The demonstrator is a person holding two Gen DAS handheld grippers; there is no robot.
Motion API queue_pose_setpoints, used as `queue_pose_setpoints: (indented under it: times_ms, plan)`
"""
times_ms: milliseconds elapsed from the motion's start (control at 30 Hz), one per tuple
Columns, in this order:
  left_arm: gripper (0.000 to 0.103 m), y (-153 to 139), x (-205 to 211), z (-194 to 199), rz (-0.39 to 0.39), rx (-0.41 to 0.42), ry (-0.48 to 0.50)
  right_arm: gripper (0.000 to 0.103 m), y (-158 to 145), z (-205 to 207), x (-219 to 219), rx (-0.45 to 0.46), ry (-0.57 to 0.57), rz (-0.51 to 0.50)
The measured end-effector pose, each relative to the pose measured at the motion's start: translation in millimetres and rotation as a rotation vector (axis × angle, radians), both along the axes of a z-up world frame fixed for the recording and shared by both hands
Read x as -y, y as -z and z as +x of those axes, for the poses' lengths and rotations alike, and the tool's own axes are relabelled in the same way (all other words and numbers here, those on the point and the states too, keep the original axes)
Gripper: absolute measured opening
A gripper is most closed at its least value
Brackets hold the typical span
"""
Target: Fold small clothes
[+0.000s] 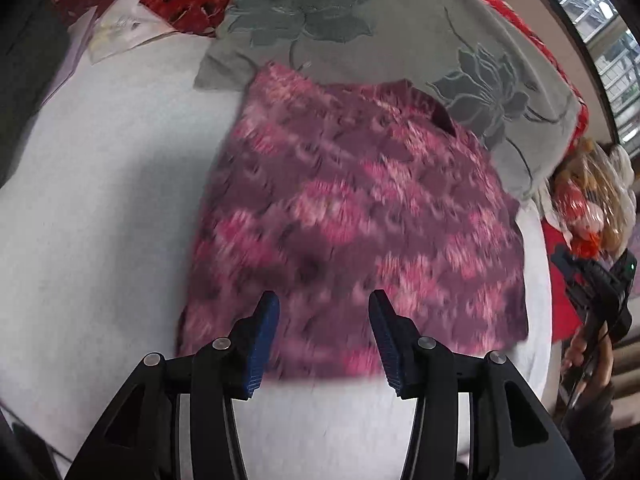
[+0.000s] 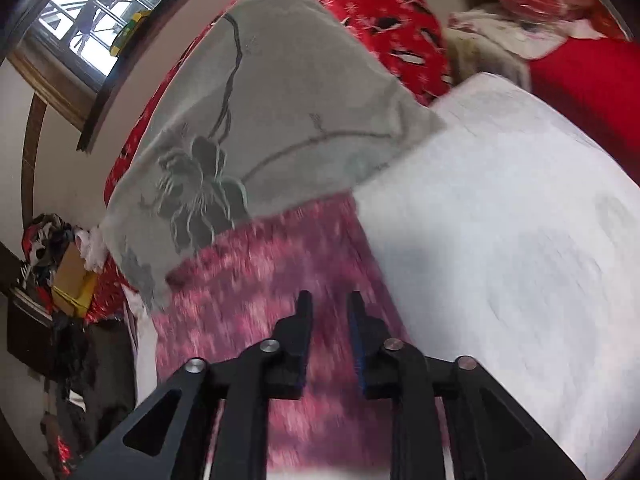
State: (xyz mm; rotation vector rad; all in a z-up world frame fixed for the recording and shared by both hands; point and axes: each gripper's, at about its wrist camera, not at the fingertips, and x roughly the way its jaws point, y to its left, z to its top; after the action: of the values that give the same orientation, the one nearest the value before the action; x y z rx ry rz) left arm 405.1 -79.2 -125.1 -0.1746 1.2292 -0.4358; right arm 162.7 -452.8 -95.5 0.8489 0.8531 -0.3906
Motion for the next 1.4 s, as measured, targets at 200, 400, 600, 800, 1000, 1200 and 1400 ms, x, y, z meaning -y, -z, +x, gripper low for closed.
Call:
queue_pose_setpoints:
  times_ms: [200, 400, 600, 800, 1000, 1200, 1400]
  plan:
    - [0.046, 12.5, 29.4, 47.1, 0.018, 0.021, -0.016, 0.03, 44.8, 74.5, 31.1, -0.056, -0.033, -0.003]
    - [0.047, 24.5, 32.6, 82.9, 0.011, 0.073, -0.106, 0.004, 45.0, 118.1, 35.1, -0.011, -0.145, -0.064]
    - [0.043, 63.0, 29.9, 101.5, 0.035, 0.008, -0.189, 0.026, 79.3, 113.5, 49.7, -0.13, -0.104, 0.069]
    - [0.045, 55.8, 22.9, 96.2, -0.075, -0.008, -0.208, 0.05, 87.9, 50.9, 58.8, -0.038, -0.046, 0.15]
    - [0.048, 59.5, 34.5, 93.0, -0.012, 0.007, -0.206, 0.006, 66.1, 42.0, 22.7, 0.062, -0.173, 0.024]
    - [0.044, 63.8, 37.1, 90.7, 0.086, 0.018, -0.19, 0.004, 98.3, 34.7, 33.5, -0.111, -0.1, 0.012]
    - [0.052, 37.0, 43.4, 62.0, 0.02, 0.081, -0.143, 0.015, 42.6, 23.9, -4.8, 0.09, -0.133, -0.109]
